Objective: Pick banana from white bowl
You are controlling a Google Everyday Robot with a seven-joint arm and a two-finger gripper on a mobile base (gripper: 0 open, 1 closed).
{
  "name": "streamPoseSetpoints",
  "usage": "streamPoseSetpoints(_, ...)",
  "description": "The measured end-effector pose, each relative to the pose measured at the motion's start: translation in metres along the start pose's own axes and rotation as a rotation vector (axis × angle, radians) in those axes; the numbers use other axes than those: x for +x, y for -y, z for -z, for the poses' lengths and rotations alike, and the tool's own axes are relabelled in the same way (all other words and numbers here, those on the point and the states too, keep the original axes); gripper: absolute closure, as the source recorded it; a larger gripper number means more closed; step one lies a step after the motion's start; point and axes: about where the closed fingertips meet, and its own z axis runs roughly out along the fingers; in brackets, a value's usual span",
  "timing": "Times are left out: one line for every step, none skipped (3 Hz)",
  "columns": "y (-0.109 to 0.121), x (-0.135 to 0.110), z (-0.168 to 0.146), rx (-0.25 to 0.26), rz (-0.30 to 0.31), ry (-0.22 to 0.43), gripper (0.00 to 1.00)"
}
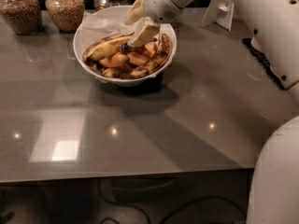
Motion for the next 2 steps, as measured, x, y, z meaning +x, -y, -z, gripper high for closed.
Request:
streamPoseSetpoints(-0.0053,0.0005,-0.0109,-0.033,-0.007,0.011,0.45)
streamPoseSetpoints(-0.0081,0.0008,-0.0180,-0.055,-0.008,0.019,0.45)
